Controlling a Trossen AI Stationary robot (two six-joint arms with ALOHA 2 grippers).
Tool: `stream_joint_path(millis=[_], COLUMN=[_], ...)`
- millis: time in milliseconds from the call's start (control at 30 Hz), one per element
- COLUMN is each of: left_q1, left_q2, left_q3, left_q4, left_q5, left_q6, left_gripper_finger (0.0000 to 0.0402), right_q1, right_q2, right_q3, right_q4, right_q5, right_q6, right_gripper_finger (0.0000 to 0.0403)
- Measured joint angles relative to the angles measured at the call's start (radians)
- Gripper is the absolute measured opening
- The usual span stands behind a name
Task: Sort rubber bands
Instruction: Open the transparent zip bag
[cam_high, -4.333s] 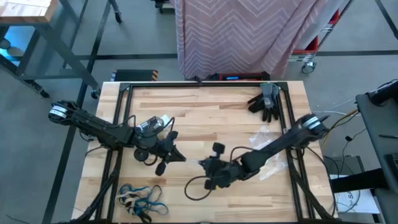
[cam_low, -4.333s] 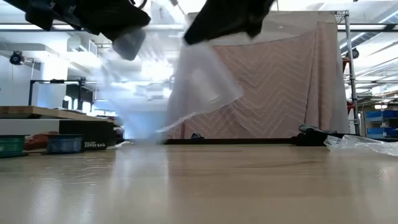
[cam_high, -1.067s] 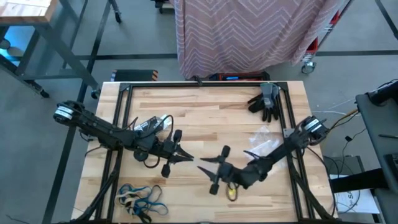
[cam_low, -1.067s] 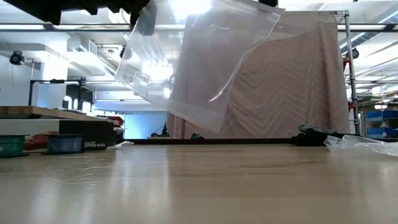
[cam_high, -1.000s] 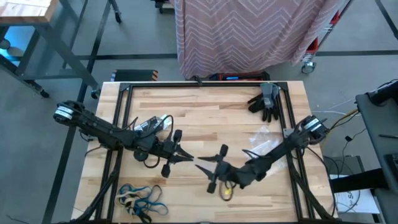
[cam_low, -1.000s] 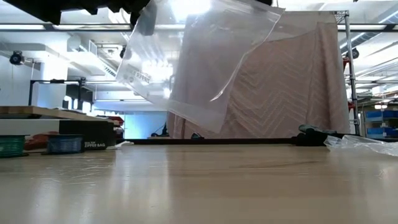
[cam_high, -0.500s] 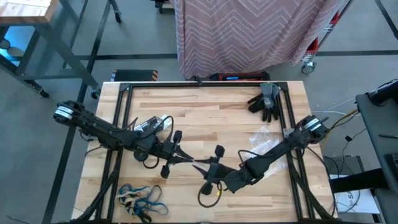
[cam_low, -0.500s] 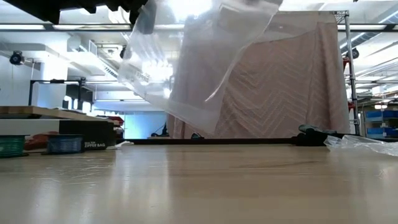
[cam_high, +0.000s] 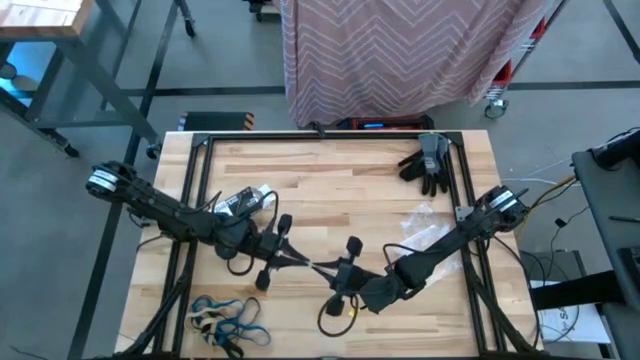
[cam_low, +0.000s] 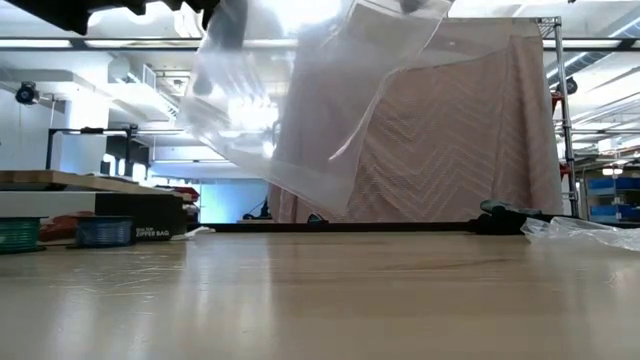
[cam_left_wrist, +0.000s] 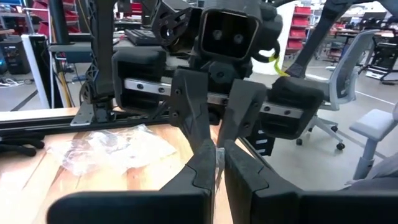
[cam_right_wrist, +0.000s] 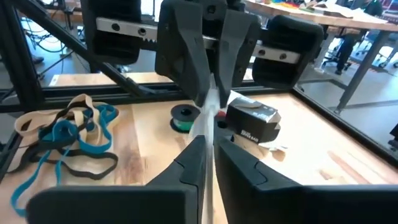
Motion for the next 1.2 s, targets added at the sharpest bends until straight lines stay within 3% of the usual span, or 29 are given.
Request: stream_joint_path(millis=[400, 833, 1200], left_q1=[-0.022, -0.025, -0.025], left_q2=[-0.002, -0.002, -0.056], left_q3=[0.000, 0.000, 0.000], left_q4=[-0.014, -0.062, -0.110], left_q5=[-0.002, 0.001, 0.000], left_q6=[0.004, 0.027, 0.027], left_gripper_finger=[0.0007, 0.0090, 0.0075], right_q1=[0.000, 0.000, 0.000], right_q2=[-0.002, -0.003, -0.003], right_q3=[0.003, 0.005, 0.005], right_q4=[0.001, -0.018, -0.019], right_q5=[-0.019, -0.029, -0.029], right_q6=[-0.003, -0.008, 0.006], right_gripper_finger=[0.0004, 0.0001, 0.0000])
